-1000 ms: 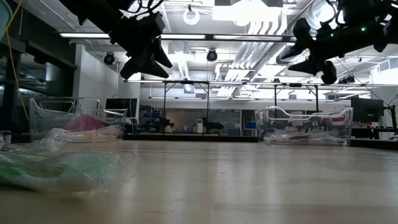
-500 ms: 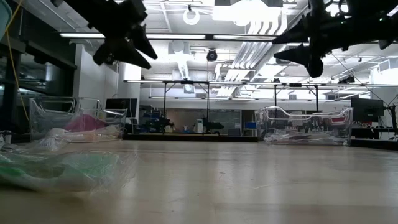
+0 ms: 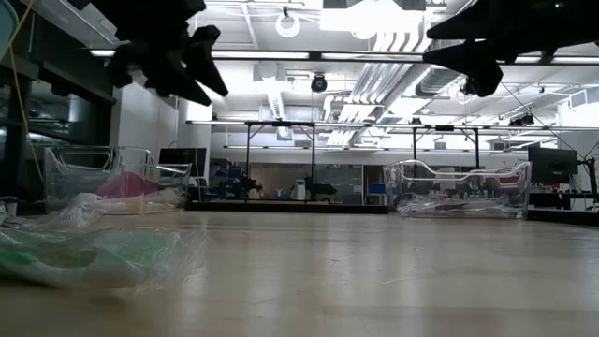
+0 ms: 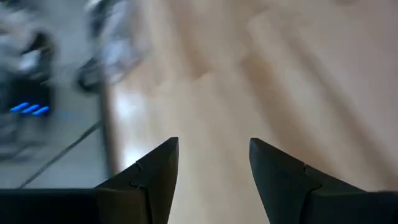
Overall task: Pick & Place Toothbrushes
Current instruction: Put the purple toothbrush into the right transparent bin
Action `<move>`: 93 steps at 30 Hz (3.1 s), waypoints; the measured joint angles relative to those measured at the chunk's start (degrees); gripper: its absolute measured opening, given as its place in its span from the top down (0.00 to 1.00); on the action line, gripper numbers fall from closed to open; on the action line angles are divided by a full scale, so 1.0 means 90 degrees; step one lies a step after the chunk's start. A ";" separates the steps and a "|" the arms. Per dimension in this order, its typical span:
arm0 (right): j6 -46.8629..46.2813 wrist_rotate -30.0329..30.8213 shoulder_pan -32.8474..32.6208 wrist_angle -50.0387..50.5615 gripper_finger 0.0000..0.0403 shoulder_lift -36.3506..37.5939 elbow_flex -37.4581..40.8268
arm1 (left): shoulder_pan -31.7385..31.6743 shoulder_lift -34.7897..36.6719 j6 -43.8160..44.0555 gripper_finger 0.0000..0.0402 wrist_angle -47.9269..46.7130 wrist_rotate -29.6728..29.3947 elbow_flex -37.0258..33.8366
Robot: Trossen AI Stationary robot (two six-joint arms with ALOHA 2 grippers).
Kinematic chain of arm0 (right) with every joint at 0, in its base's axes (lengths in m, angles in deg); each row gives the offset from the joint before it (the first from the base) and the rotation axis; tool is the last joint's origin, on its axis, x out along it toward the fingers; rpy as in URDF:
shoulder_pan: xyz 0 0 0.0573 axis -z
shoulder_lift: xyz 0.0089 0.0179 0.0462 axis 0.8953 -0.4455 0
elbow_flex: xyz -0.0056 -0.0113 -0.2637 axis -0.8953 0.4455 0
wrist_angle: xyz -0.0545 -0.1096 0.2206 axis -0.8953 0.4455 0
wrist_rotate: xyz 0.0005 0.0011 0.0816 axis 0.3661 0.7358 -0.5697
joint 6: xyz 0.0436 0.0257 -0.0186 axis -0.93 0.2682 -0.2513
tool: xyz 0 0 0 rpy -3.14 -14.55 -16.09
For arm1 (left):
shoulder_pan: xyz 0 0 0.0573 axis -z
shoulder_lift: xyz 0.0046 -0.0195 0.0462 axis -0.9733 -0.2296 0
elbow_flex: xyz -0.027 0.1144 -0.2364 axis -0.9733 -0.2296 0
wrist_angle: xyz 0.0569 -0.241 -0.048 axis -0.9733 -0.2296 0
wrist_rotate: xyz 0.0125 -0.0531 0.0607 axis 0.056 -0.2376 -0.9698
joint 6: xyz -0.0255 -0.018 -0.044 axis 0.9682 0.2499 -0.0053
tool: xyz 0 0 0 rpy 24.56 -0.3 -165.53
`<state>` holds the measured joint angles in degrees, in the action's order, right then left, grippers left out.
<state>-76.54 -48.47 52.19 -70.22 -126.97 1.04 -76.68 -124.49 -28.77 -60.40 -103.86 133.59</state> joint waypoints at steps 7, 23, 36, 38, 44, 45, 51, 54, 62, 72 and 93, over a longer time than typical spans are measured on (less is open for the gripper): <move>0.0588 0.0093 -0.0539 0.0034 0.54 -0.0204 0.0000 | -0.0002 0.0000 0.0526 0.53 -0.0962 0.0744 0.0001; 0.1446 0.0065 -0.0573 0.0725 0.54 -0.1055 0.0000 | -0.0334 -0.0325 0.2560 0.53 -0.3118 0.2074 0.0010; 0.0981 -0.0648 -0.0573 0.0611 0.54 -0.1634 0.0000 | 0.0292 -0.1106 0.3069 0.53 -0.4540 0.3118 0.0008; 0.0904 -0.0639 -0.0573 0.0453 0.54 -0.1674 0.0000 | 0.0560 -0.1209 0.3207 0.53 -0.4622 0.3131 0.0010; 0.0809 -0.0651 -0.0583 0.0071 0.55 -0.1679 0.0000 | 0.1395 -0.1463 0.3774 0.53 -0.4547 0.2463 -0.0052; 0.0806 -0.0648 -0.0603 0.0002 0.55 -0.1679 0.0000 | 0.1534 -0.1469 0.3852 0.53 -0.4537 0.2409 -0.0101; 0.0825 -0.0635 -0.0771 -0.0177 0.55 -0.1679 0.0000 | 0.2147 -0.1635 0.4500 0.53 -0.4164 0.2110 -0.0384; 0.0836 -0.0634 -0.0822 -0.0245 0.55 -0.1679 0.0000 | 0.2351 -0.1707 0.4667 0.53 -0.4066 0.1941 -0.0466; 0.0850 -0.0629 -0.0823 -0.0316 0.55 -0.1679 0.0000 | 0.2512 -0.2110 0.4891 0.53 -0.3711 0.1729 -0.0738; 0.0834 -0.0605 -0.0823 -0.0301 0.55 -0.1679 0.0000 | 0.2498 -0.2496 0.4857 0.60 -0.3596 0.1611 -0.0786; 0.0804 -0.0580 -0.0823 -0.0296 0.55 -0.1679 0.0000 | 0.2498 -0.2526 0.4635 0.97 -0.3580 0.1046 -0.0288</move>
<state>-69.31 -53.69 44.78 -72.88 -142.08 1.04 -54.20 -147.22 12.94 -92.62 -94.45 131.00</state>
